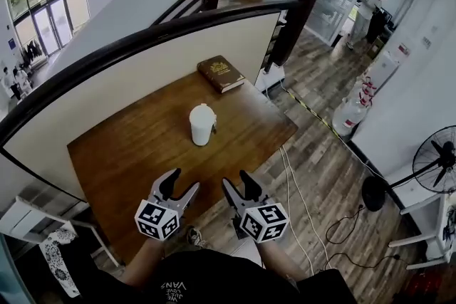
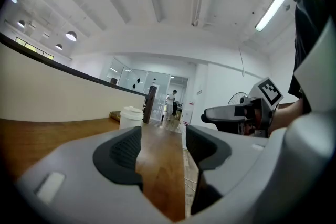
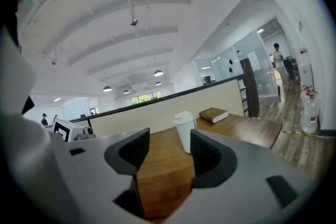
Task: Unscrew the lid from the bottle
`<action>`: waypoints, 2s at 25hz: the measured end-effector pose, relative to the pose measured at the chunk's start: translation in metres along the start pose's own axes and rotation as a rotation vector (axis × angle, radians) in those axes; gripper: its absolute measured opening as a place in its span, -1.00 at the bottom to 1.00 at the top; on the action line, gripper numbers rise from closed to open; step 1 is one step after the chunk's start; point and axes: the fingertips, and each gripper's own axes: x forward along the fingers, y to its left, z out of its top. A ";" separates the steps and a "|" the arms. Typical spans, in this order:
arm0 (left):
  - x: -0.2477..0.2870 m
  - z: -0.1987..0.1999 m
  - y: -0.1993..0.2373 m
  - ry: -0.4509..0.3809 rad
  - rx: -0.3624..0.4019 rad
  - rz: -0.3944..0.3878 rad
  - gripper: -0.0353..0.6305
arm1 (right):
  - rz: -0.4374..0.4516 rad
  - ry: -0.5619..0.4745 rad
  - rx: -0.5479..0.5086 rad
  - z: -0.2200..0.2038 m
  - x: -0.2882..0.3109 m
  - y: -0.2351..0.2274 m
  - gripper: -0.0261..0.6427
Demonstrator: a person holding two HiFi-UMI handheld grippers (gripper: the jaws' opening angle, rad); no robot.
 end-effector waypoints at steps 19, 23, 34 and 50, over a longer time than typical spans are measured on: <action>0.061 -0.030 0.087 0.099 0.027 0.009 -0.05 | 0.013 0.069 -0.014 0.005 0.107 -0.037 -0.29; 0.080 -0.030 0.097 0.111 0.045 0.031 -0.01 | 0.043 0.075 -0.058 0.013 0.125 -0.044 -0.27; 0.139 -0.053 0.123 0.140 0.113 0.073 0.12 | 0.160 0.101 -0.127 0.022 0.172 -0.052 -0.20; 0.198 -0.072 0.129 0.122 0.150 -0.006 0.24 | 0.255 0.095 -0.314 0.019 0.221 -0.046 0.00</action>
